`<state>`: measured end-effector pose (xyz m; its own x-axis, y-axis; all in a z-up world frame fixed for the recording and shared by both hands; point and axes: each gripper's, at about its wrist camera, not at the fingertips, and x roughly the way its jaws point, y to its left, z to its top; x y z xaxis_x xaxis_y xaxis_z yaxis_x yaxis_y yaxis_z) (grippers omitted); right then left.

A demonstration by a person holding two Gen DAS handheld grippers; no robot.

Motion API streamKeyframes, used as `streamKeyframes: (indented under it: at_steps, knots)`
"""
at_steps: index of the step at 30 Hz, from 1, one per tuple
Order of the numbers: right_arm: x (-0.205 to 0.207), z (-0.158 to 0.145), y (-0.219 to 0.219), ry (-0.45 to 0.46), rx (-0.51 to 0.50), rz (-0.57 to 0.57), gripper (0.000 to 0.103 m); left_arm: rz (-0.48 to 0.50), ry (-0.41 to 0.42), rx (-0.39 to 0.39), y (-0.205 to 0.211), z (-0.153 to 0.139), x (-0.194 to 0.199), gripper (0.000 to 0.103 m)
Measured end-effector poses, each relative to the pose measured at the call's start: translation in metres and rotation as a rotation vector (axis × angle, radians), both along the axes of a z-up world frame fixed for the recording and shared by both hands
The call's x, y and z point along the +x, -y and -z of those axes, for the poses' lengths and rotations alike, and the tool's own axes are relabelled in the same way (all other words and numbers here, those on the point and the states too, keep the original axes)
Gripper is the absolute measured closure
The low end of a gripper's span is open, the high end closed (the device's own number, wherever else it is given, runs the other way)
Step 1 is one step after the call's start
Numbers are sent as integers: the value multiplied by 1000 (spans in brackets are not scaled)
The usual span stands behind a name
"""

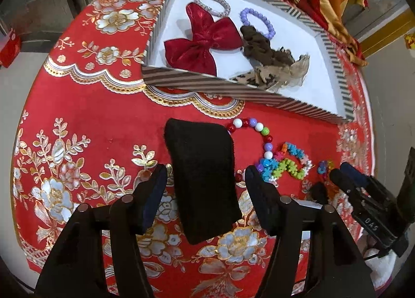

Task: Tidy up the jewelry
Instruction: 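Grasp the black fabric hair tie with the left tool while the right grasps the amber heart bracelet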

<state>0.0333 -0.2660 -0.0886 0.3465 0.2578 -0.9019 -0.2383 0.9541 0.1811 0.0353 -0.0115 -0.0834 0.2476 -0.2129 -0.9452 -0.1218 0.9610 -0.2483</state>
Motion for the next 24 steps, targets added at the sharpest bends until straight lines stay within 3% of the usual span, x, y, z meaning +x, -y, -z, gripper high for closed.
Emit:
streamKeyframes:
  at_steps: [4,6,7,10,15,19,24]
  knots:
    - [3,6,2,-7,8,-16,54,22,-40,49,7,10,3,41]
    - [3,7,1,-9,23,-32,61,30,-29,64,8,11,3,46]
    - [3,8,0,-9,26,-45,71,34,-17,60,7,10,2,62]
    - [2,10,-3,1,18,-64,95,36,-7,33,3,8,1,82]
    - [-6,0,5,2,78,-52,95,54,20,-11,-8,-7,-6,89]
    - [-15,-31,22,35,161,-7,95,78,72,-35,-11,-33,-9,89]
    - [-23,-70,33,103,177,17,95,113,135,-33,-12,-61,-8,89]
